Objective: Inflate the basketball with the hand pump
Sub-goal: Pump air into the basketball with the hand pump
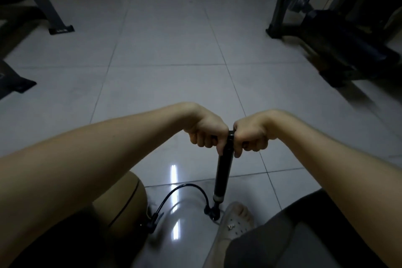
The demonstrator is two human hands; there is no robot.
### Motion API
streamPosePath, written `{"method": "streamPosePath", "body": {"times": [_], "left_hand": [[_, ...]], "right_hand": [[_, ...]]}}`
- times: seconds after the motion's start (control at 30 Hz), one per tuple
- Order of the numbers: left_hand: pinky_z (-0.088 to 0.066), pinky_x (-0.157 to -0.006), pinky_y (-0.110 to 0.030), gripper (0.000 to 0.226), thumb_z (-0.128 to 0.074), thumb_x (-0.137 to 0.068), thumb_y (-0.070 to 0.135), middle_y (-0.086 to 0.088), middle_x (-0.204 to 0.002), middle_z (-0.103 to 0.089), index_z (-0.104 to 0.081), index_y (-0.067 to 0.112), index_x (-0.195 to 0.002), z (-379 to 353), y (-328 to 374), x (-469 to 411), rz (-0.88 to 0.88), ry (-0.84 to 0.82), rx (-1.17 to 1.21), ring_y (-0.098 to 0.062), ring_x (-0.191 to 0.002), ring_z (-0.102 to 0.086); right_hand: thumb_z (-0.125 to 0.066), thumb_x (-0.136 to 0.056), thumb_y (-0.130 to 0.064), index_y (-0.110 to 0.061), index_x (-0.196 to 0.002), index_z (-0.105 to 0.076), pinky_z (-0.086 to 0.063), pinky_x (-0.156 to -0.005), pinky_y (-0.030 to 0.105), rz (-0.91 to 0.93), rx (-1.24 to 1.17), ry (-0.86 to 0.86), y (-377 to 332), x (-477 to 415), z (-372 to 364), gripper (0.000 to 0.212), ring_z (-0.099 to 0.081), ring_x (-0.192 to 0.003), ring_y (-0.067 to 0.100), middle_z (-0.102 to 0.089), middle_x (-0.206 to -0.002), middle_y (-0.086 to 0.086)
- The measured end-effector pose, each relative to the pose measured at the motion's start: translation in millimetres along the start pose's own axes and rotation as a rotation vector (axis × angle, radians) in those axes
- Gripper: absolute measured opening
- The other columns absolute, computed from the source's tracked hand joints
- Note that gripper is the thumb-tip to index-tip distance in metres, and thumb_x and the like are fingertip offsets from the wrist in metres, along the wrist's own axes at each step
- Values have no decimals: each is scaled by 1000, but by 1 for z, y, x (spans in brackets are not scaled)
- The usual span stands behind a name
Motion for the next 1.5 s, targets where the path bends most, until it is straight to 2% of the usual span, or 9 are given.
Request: {"method": "streamPosePath", "body": {"times": [0.23, 0.33, 0.43, 0.67, 0.9, 1.03, 1.2, 1.33, 1.5], "left_hand": [[-8, -49, -27, 33, -62, -84, 7, 4, -54, -22, -44, 21, -60, -33, -32, -57, 16, -57, 62, -13, -48, -14], [-10, -50, -27, 33, -63, -81, 7, 3, -54, -26, -44, 20, -59, -47, -36, -73, 37, -33, 54, -14, -48, -16], [-11, -49, -25, 37, -64, -80, 8, 2, -55, -26, -39, 20, -57, -49, -28, -73, 49, 3, 20, -15, -47, -17], [-12, -44, -23, 34, -60, -85, 12, 4, -56, -23, -39, 23, -61, -14, 6, 0, 64, -10, 23, -13, -47, -16], [-11, -44, -25, 48, -59, -89, 10, 4, -56, -17, -25, 25, -58, 37, 41, 81, -19, 64, 22, -13, -48, -12], [-7, -49, -27, 46, -58, -84, 5, 4, -53, -18, -29, 24, -55, 13, 25, 49, 20, 52, -3, -14, -49, -10], [-8, -51, -29, 36, -59, -81, 3, 3, -54, -21, -38, 21, -58, -16, -9, -9, 21, 31, 36, -15, -49, -13], [-10, -53, -30, 33, -61, -79, 3, 2, -53, -25, -42, 19, -57, -36, -30, -42, 12, 14, 58, -15, -50, -16], [-14, -50, -27, 29, -63, -79, 5, 1, -53, -29, -45, 17, -60, -58, -34, -67, 41, 49, 30, -16, -47, -20]], "right_hand": [[-67, -83, -4, -11, -73, -57, -21, -46, 25, 1, -12, -80, 16, -61, -40, 15, -24, -45, 15, -33, -51, 0], [-68, -83, -6, -6, -83, -63, -28, -46, 26, -1, 34, -54, 21, -76, -52, 6, -32, -46, 16, -40, -55, 2], [-69, -82, -7, -7, -83, -63, -31, -46, 26, -7, 52, -52, 27, -74, -51, 6, -35, -46, 16, -43, -57, 3], [-72, -85, -11, -12, -69, -59, -23, -46, 27, 61, 74, -41, 8, -7, -2, 20, -31, -45, 15, -38, -53, -1], [-70, -87, -11, -18, -68, -47, -15, -45, 25, 44, 55, -7, -20, 74, 56, 31, -18, -49, 14, -26, -59, 0], [-68, -87, -8, -18, -65, -44, -16, -45, 23, 6, 94, -21, -12, 42, 29, 34, -19, -47, 14, -27, -56, 0], [-69, -84, -7, -13, -78, -55, -22, -47, 27, -2, 78, -51, 0, -20, -10, 16, -26, -48, 15, -33, -57, 0], [-67, -84, -7, -14, -76, -55, -23, -48, 26, 6, 65, -97, 7, -53, -36, 16, -26, -46, 14, -34, -55, 0], [-67, -86, -7, -8, -82, -61, -29, -48, 26, -3, 104, -41, 20, -71, -63, 8, -32, -46, 16, -40, -58, 3]]}}
Point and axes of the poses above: each hand's wrist, its own x-axis away from the middle knuckle, its own z-axis out of the back of the hand, y = z × x, the point moved 3 cm from there along -x, towards the middle knuckle
